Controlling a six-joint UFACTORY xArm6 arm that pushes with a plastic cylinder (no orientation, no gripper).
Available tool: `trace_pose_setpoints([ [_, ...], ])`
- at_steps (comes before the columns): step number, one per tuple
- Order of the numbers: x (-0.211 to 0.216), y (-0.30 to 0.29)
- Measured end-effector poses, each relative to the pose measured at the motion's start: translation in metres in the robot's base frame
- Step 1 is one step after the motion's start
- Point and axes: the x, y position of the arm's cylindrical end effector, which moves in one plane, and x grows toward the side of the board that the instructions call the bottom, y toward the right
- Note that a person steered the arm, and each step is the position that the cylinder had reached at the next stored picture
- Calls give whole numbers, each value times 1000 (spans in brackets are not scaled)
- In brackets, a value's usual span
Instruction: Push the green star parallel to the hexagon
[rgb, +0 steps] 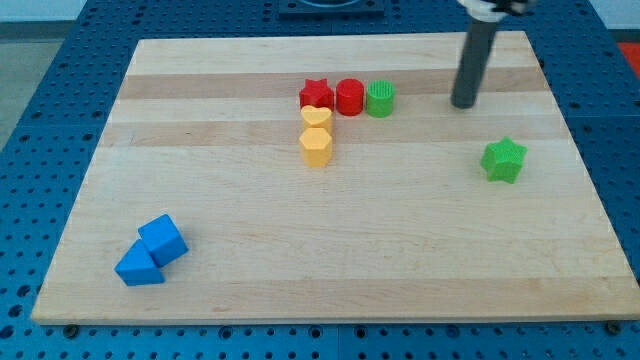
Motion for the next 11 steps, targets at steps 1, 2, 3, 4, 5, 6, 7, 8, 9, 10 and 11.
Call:
trace_pose_setpoints([
  [1,30,40],
  [2,69,46],
  [3,103,44],
  [4,120,38],
  [5,121,18],
  [6,121,-6],
  [7,121,-28],
  [8,112,-40],
  [9,96,-46],
  [10,79,-47],
  [11,68,-50],
])
